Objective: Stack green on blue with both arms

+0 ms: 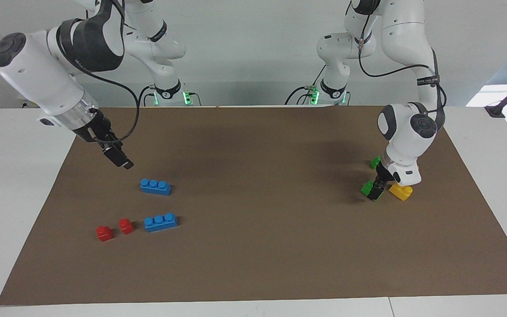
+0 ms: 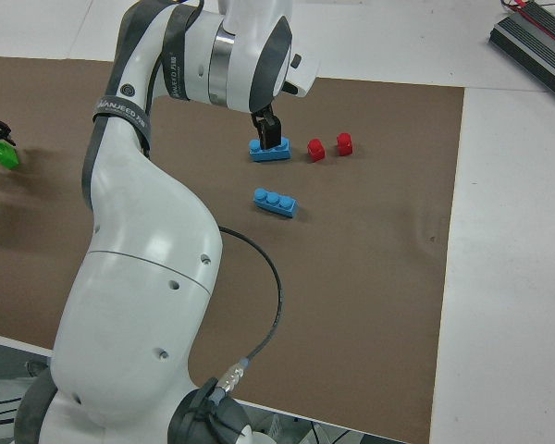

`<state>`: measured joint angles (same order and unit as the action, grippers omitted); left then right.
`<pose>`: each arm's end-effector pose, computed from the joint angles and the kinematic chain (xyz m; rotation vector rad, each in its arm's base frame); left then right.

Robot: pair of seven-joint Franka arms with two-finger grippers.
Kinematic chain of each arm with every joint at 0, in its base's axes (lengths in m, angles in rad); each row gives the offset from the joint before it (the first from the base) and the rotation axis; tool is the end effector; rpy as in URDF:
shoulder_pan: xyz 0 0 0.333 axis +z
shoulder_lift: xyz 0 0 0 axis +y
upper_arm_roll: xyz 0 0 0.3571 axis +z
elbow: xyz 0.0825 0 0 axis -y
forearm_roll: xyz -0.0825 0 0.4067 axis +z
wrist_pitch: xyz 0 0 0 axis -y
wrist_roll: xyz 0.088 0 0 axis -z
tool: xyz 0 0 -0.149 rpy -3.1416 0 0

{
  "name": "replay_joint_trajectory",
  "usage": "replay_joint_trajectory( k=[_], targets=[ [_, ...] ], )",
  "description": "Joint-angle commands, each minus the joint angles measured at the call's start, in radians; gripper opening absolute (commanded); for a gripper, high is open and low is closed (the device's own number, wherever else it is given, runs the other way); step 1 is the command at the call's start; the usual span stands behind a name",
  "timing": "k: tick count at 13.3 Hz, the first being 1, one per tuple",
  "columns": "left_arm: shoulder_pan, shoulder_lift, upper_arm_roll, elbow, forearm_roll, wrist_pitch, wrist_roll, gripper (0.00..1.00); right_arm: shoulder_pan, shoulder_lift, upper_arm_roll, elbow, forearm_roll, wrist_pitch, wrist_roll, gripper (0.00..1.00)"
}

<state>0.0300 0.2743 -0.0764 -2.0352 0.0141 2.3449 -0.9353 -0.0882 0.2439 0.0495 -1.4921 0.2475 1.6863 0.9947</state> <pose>0.6250 -0.0274 0.2962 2.8167 1.3303 0.0422 0.6629 0.0049 0.5256 -2.5181 1.4913 0.2383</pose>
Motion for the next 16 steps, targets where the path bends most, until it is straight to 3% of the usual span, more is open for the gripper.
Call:
replay_joint_trajectory(
  k=[1,5,7,8,10,12,16],
  targets=[
    [0.018,0.016,-0.006,0.006,0.02,0.028,-0.011,0.97,-0.012,0.144,0.006,0.127,0.075,0.001,0.079,0.98],
    [0.011,0.019,-0.006,-0.008,0.021,0.062,-0.014,0.85,0.002,0.231,0.012,0.136,0.098,0.081,0.157,0.96],
    [0.01,0.019,-0.006,-0.017,0.021,0.074,-0.014,0.8,-0.007,0.305,0.012,0.2,0.107,0.073,0.162,0.96],
    [0.011,0.019,-0.006,-0.017,0.021,0.077,-0.014,0.57,-0.007,0.328,0.012,0.219,0.107,0.072,0.163,0.96],
    [0.014,0.02,-0.006,-0.017,0.021,0.105,-0.014,0.34,0.001,0.336,0.01,0.219,0.107,0.084,0.18,0.96],
    [0.016,0.028,-0.006,-0.016,0.021,0.116,-0.013,0.02,0.001,0.353,0.01,0.216,0.107,0.102,0.194,0.96],
    [0.016,0.029,-0.008,-0.008,0.021,0.117,-0.013,0.0,-0.013,0.37,0.012,0.179,0.111,0.205,0.19,0.96]
  ],
)
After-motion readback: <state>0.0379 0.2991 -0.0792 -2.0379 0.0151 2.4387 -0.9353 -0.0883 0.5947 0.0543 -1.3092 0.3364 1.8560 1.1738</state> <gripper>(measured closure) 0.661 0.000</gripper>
